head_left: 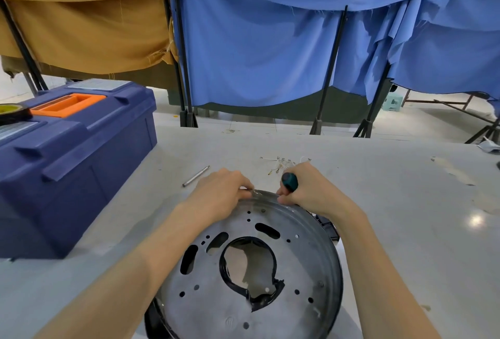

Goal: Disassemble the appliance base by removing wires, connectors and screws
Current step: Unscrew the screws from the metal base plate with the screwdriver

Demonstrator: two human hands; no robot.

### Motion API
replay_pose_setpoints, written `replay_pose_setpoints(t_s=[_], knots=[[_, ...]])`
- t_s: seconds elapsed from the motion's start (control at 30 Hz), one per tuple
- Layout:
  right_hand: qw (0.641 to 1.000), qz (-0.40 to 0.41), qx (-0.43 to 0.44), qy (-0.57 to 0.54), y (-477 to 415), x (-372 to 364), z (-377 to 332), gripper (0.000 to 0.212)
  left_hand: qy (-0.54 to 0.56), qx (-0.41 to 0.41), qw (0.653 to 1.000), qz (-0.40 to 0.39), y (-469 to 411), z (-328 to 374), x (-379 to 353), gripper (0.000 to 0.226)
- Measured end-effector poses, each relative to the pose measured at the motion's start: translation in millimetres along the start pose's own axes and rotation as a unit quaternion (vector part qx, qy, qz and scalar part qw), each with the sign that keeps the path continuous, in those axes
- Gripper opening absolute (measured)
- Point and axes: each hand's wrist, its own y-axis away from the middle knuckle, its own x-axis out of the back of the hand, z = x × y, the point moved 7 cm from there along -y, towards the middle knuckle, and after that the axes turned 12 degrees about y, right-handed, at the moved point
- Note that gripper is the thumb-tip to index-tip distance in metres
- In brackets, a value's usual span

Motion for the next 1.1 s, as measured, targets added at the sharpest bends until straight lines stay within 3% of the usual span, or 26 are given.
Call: replay_pose_setpoints(t_s=[0.1, 0.17, 0.27, 0.33, 0.43, 0.67, 1.1], knots=[[1.0, 0.02, -0.002, -0.023, 3.0, 12.2, 0.2, 0.028, -0.029, 0.0, 0.999, 0.022, -1.8, -4.9, 2.4, 0.022], [0.992, 0.11, 0.009, -0.057, 8.4, 34.1, -1.9, 0.032, -0.043, 0.013, 0.999, 0.014, -3.3, -9.0, 3.3, 0.019], [0.94, 0.294, 0.054, -0.162, 23.4, 67.5, -10.2, 0.033, -0.057, 0.032, 0.998, 0.004, -5.7, -13.4, 4.9, 0.017], [0.893, 0.359, 0.069, -0.262, 28.9, 77.6, -12.1, 0.032, -0.049, 0.025, 0.998, 0.001, -5.6, -12.9, 5.0, 0.019], [0.857, 0.348, 0.048, -0.377, 26.1, 72.3, -8.1, 0.036, 0.01, -0.001, 1.0, -0.01, -1.5, -10.4, -3.2, 0.027], [0.898, 0.298, -0.046, -0.319, 11.6, 34.3, 3.5, 0.049, 0.041, -0.009, 0.999, 0.01, 1.2, -13.3, -10.4, 0.026], [0.926, 0.276, -0.044, -0.255, 5.0, 21.6, 2.3, 0.043, 0.05, -0.019, 0.997, 0.047, 4.9, -11.5, -7.6, 0.025]])
